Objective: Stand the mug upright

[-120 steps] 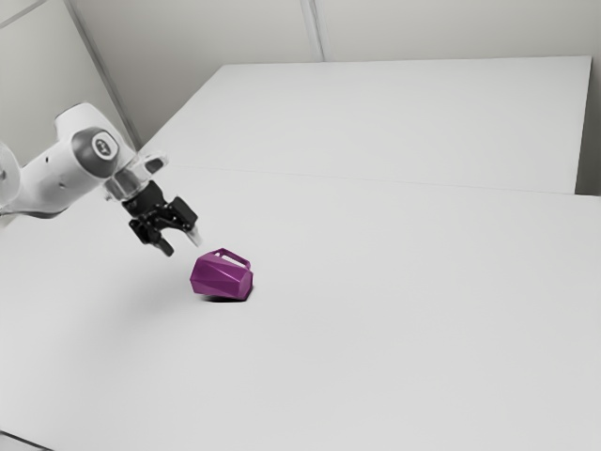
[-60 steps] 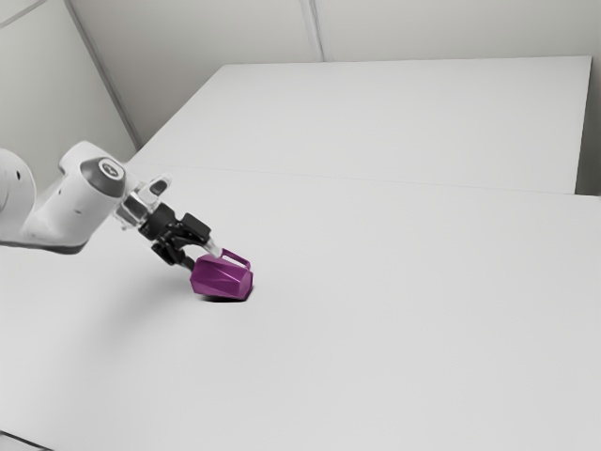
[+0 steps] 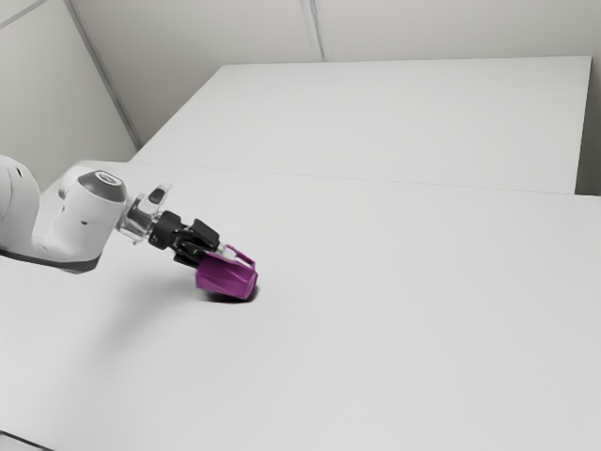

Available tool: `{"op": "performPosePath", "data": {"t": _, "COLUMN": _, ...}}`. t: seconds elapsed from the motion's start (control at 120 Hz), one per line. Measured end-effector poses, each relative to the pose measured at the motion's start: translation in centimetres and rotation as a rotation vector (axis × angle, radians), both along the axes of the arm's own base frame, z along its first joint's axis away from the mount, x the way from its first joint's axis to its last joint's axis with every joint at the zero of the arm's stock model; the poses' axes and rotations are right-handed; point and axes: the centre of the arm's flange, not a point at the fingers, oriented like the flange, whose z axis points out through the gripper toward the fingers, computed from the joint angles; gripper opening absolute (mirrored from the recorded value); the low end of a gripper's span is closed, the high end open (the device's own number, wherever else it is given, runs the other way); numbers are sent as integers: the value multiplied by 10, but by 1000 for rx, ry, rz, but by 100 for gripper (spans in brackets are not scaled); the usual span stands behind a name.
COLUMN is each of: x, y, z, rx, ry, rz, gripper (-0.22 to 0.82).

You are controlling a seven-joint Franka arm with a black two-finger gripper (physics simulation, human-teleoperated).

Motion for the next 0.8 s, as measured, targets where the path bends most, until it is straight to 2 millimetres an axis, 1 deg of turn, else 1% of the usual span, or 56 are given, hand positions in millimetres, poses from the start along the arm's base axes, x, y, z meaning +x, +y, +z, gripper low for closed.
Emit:
{"op": "performPosePath", "data": {"t": 0.083, "x": 1, "y": -4, "z": 1, "rx": -7, "ry": -16, "rz": -15, "gripper": 2}}
{"op": "performPosePath", "data": {"t": 0.175, "x": 1, "y": -7, "z": 3, "rx": -7, "ry": -33, "rz": -30, "gripper": -6}}
{"op": "performPosePath", "data": {"t": 0.267, "x": 3, "y": -13, "z": 7, "rx": -6, "ry": -54, "rz": -51, "gripper": -11}}
{"op": "performPosePath", "data": {"t": 0.433, "x": 6, "y": -25, "z": 21, "rx": 12, "ry": -95, "rz": -91, "gripper": -14}}
{"op": "performPosePath", "data": {"t": 0.55, "x": 11, "y": -45, "z": 57, "rx": 71, "ry": -154, "rz": -155, "gripper": -16}}
{"op": "performPosePath", "data": {"t": 0.642, "x": 13, "y": -74, "z": 84, "rx": 150, "ry": -186, "rz": -232, "gripper": -16}}
{"op": "performPosePath", "data": {"t": 0.8, "x": 5, "y": -115, "z": 127, "rx": 324, "ry": -206, "rz": -356, "gripper": -17}}
